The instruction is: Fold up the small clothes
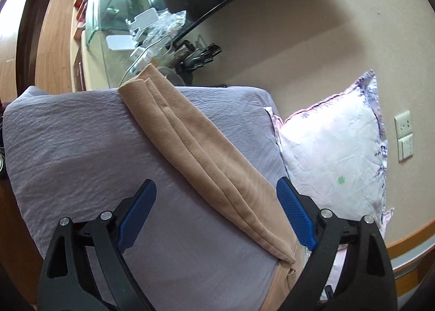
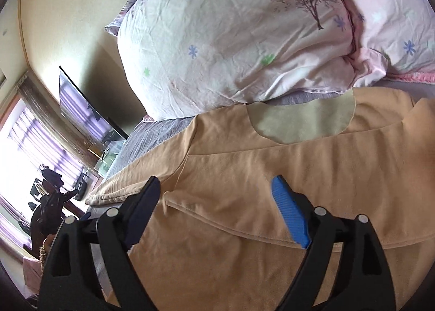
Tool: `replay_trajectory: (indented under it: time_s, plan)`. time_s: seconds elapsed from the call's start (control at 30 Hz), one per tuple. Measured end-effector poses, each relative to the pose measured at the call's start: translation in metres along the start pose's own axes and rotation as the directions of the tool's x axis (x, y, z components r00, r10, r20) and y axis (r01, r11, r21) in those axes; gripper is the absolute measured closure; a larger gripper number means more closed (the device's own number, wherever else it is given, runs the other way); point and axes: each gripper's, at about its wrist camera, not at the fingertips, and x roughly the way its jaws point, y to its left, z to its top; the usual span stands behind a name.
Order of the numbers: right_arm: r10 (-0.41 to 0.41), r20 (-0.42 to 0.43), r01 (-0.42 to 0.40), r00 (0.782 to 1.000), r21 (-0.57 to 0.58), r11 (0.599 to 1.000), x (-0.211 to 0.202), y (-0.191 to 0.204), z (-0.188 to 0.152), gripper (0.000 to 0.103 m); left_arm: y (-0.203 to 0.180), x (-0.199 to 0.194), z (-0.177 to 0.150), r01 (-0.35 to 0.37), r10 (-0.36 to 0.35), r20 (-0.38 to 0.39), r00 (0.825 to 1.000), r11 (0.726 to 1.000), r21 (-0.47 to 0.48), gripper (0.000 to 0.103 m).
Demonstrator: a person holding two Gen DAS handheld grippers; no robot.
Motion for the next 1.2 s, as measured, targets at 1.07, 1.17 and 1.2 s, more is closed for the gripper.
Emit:
replay_trajectory:
  time_s: [1.07, 1.17, 1.2]
  plan:
    - [0.027, 0.217, -0.057, 0.976, 0.134, 0.989, -0.113, -0.035, -0.02, 0.012, -0.276, 0.027, -0.151, 0.572, -0.405, -0.432, 0.806, 0.722, 0.39, 0.096]
    - [-0.042, 0.228, -0.006, 0.973, 0.208, 0.978, -0.13, -0.063, -0.03, 0.013, -0.33, 0.066, -0.263, 0.696, -0.383, -0.627, 0.678, 0.607, 0.382, 0.096]
    - [-0.063, 0.229, 0.009, 0.971, 0.232, 0.973, -0.134, -0.073, -0.033, 0.013, -0.344, 0.086, -0.3, 0.713, -0.332, -0.684, 0.649, 0.578, 0.396, 0.096]
